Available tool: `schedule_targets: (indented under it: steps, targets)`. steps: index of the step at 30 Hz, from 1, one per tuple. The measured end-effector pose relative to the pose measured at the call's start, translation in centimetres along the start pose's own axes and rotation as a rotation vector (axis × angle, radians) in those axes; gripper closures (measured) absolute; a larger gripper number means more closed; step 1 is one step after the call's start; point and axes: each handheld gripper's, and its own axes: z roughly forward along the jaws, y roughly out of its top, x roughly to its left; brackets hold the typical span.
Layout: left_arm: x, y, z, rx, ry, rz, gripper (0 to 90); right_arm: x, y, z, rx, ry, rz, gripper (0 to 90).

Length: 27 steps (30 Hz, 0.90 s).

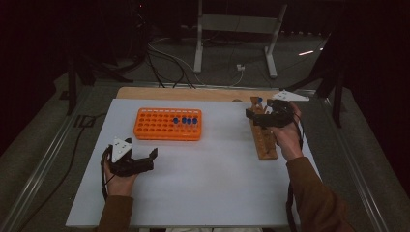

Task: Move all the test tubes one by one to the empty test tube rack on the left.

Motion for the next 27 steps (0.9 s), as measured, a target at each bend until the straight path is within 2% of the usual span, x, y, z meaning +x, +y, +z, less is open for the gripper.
schedule_targets:
  steps: [9, 13, 19, 22, 25, 27]
  targets:
    - [0.1, -0.1, 0.0, 0.001, -0.003, -0.011, 0.8, -2.6, -0.1, 1.7, 0.047, -0.042, 0.038, 0.0]
    - [0.0, -0.1, 0.1, 0.000, -0.006, -0.014, 0.8, -3.8, -0.3, 2.8, 0.066, -0.078, 0.063, 0.2]
    - [0.1, -0.1, 0.0, -0.005, -0.007, -0.023, 0.8, -5.3, -0.5, 4.4, 0.107, -0.128, 0.088, 6.9]
    - [0.3, -0.2, -0.1, -0.007, -0.008, -0.031, 0.8, -5.9, -0.6, 5.2, 0.132, -0.125, 0.103, 10.0]
    - [0.4, -0.2, -0.1, -0.011, -0.006, -0.037, 0.8, -6.4, -0.7, 6.0, 0.152, -0.146, 0.111, 15.8]
    - [0.4, -0.2, -0.2, -0.012, -0.007, -0.040, 0.8, -6.7, -0.8, 6.4, 0.160, -0.154, 0.116, 24.9]
